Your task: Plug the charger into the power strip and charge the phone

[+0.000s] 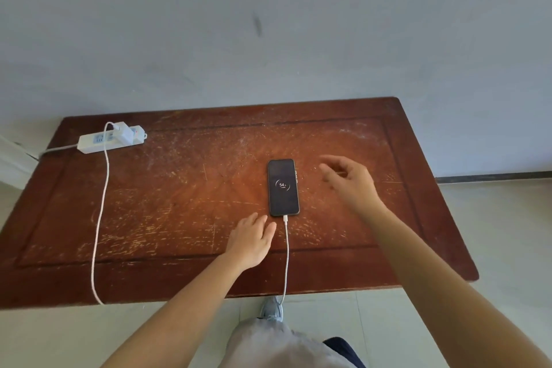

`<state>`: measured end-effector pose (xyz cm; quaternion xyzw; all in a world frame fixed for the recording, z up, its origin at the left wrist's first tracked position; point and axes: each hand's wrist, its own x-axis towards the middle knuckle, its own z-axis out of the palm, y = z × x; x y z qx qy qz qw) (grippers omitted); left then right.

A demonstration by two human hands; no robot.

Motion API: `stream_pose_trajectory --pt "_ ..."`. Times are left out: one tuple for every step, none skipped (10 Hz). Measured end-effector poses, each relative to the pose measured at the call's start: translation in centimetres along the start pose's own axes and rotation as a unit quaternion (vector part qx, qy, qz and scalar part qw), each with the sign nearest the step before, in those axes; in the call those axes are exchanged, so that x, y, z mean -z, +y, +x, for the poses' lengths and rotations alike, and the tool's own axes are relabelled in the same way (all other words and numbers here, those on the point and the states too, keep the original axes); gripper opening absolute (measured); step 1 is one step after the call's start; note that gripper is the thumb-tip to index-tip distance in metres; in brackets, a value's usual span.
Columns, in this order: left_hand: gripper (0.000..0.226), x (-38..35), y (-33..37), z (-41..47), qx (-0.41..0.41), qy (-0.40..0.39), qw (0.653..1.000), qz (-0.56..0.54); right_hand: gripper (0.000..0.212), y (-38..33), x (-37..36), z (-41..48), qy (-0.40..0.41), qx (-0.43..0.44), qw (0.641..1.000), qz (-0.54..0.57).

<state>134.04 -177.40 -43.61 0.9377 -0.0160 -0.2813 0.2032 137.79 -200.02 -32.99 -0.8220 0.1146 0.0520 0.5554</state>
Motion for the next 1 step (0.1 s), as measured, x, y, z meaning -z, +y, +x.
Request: stream_pose_trajectory --pt "0.063 -1.31 -0.81 -1.52 0.014 -0.035 0.998 0.045 0.022 -9.08 4.53 -3.11 0.036 0.169 0.975 0.142"
